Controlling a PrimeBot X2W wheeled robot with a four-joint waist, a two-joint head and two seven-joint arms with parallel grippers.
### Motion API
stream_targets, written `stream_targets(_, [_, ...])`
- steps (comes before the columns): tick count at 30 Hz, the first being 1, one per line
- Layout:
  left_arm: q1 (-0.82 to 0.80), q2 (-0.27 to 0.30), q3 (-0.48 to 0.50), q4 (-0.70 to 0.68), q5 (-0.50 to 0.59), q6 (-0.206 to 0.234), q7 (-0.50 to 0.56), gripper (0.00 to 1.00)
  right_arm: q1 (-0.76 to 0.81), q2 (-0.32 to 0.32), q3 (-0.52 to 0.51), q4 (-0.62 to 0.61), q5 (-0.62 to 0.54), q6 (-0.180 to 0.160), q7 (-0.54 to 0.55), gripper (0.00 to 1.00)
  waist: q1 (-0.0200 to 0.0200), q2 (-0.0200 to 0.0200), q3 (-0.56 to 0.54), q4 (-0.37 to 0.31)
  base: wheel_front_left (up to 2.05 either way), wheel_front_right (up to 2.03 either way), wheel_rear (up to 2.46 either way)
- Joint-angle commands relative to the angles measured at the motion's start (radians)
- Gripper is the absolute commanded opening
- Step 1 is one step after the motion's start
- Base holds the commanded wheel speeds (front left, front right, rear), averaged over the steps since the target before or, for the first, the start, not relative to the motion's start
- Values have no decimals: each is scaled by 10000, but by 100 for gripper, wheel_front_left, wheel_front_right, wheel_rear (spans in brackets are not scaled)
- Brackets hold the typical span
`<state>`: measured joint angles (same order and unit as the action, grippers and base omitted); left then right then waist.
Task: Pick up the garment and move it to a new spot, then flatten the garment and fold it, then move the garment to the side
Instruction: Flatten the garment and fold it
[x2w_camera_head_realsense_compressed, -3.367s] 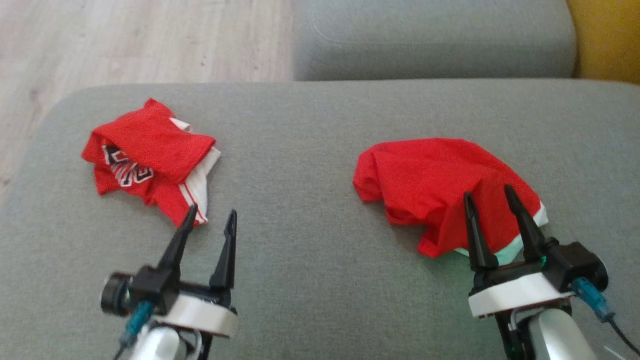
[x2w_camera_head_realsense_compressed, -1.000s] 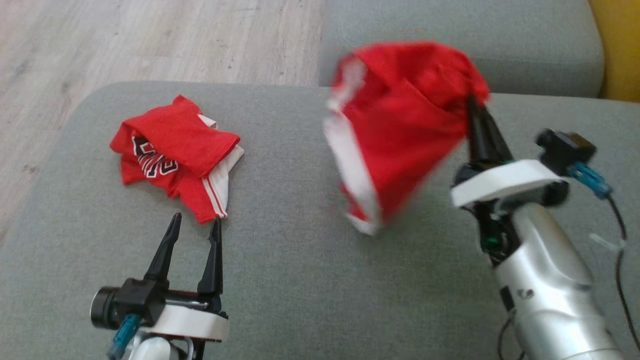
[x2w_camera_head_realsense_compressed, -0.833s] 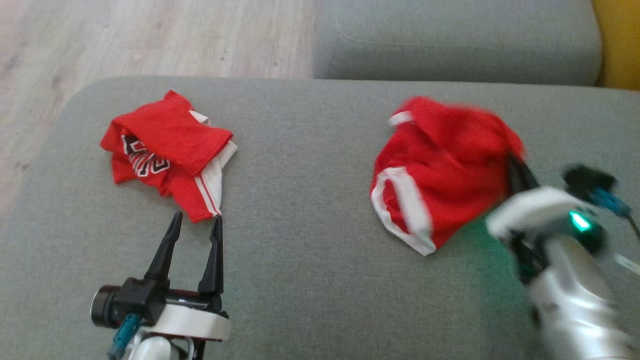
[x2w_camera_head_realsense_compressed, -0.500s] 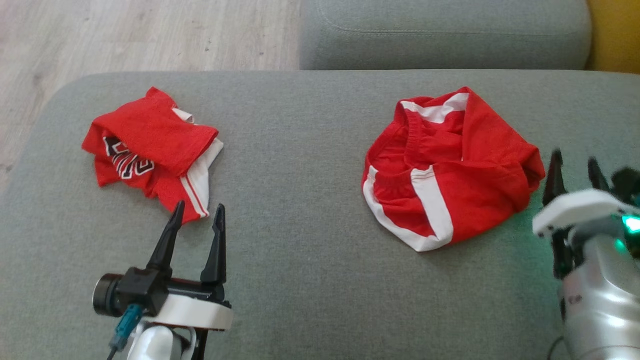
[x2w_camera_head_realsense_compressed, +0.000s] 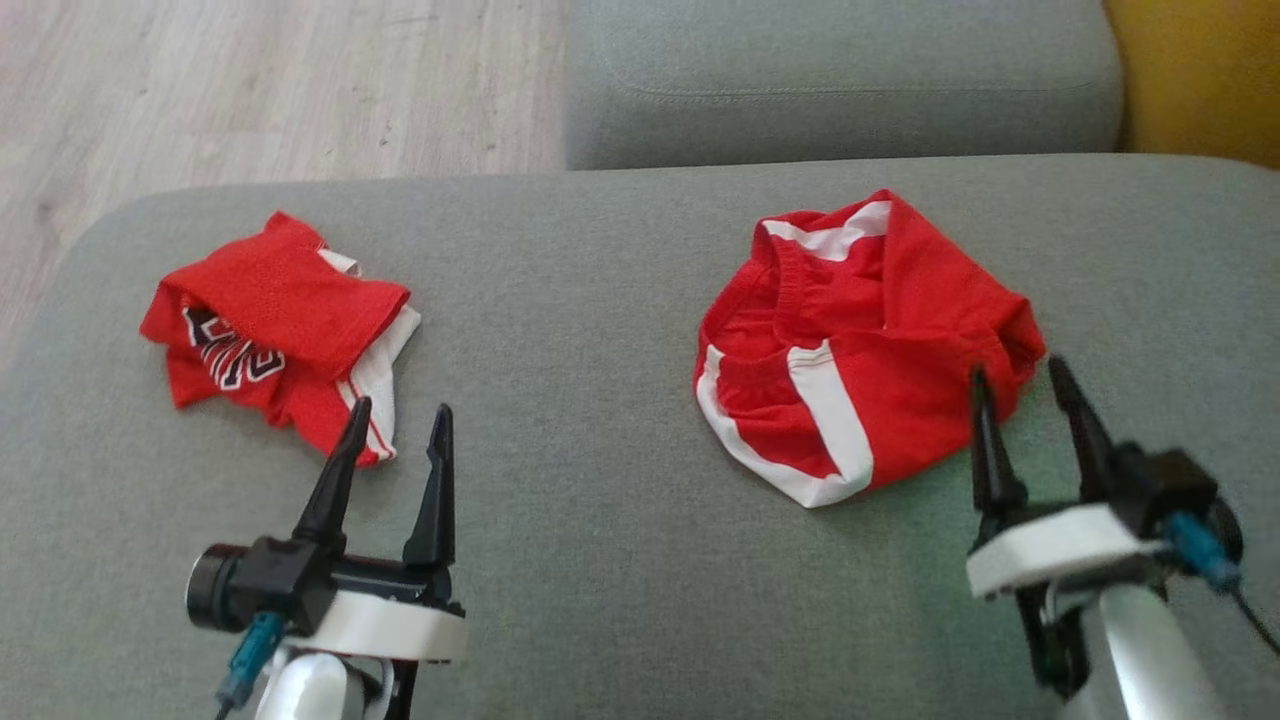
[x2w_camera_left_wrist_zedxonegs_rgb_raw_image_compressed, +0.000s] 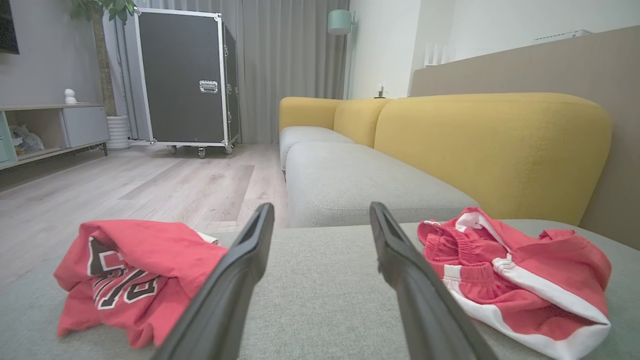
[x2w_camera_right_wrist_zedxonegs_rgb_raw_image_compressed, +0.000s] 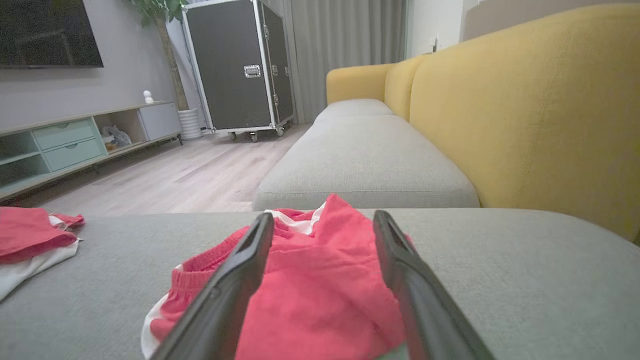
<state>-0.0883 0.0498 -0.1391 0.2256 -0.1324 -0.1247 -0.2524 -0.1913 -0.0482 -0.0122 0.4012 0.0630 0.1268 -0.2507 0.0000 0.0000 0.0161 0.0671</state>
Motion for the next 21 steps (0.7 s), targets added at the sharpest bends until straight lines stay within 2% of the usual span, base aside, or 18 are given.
stream_targets(1, [-179, 7, 222, -382, -51, -24, -93, 100, -48, -23, 402, -650, 236, 39, -109, 100, 0, 0, -78, -102, 0, 0, 0])
stream_targets(6, [-75, 6, 128, -420, -82, -9, -93, 100, 659, -22, 768, -983, 292, 39, -109, 100, 0, 0, -119, -205, 0, 0, 0])
stream_targets(11, [-105, 6, -2, -393, -102, -10, -93, 100, 543, -21, 864, -891, 29, 39, -110, 100, 0, 0, -59, -151, 0, 0, 0])
stream_targets(21, [-283, 5, -203, -257, -176, -14, -93, 100, -390, -21, 1834, 730, -851, 39, 352, 100, 0, 0, 222, 334, 0, 0, 0])
